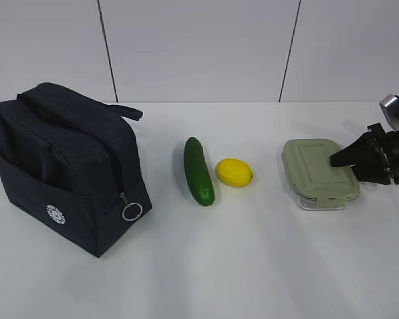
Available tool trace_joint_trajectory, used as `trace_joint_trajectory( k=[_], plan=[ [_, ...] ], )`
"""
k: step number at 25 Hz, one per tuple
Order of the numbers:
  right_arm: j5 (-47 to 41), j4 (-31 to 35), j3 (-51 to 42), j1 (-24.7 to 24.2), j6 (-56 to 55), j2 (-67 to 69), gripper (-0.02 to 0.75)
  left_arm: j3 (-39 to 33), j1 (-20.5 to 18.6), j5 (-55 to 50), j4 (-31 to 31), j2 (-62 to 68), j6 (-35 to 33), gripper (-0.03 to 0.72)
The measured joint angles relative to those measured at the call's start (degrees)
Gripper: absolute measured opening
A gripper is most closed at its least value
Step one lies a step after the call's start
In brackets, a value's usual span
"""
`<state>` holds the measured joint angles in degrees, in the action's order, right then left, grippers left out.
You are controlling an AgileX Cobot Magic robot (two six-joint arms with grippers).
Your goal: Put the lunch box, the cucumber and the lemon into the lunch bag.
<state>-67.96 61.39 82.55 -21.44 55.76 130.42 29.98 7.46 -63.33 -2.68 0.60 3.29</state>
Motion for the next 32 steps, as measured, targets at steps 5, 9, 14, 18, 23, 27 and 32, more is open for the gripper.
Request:
trace_joint_trajectory(
  k=[5,9,14,18,23,27,32],
  plan=[
    [-0.1,0.0,0.0,0.0,-0.1,0.0,0.414,0.0,0.0,0.0,0.0,0.0,0.0,0.37],
    [-0.1,0.0,0.0,0.0,-0.1,0.0,0.413,0.0,0.0,0.0,0.0,0.0,0.0,0.37],
    [-0.1,0.0,0.0,0.0,-0.4,0.0,0.412,0.0,0.0,0.0,0.0,0.0,0.0,0.37],
    [-0.1,0.0,0.0,0.0,-1.3,0.0,0.412,0.0,0.0,0.0,0.0,0.0,0.0,0.37],
    [-0.1,-0.2,0.0,0.0,-2.8,0.0,0.412,0.0,0.0,0.0,0.0,0.0,0.0,0.37],
    [-0.1,-0.2,0.0,0.0,-4.3,0.0,0.412,0.0,0.0,0.0,0.0,0.0,0.0,0.37],
    [-0.1,-0.1,0.0,0.0,-5.6,0.0,0.412,0.0,0.0,0.0,0.0,0.0,0.0,0.37]
  ],
)
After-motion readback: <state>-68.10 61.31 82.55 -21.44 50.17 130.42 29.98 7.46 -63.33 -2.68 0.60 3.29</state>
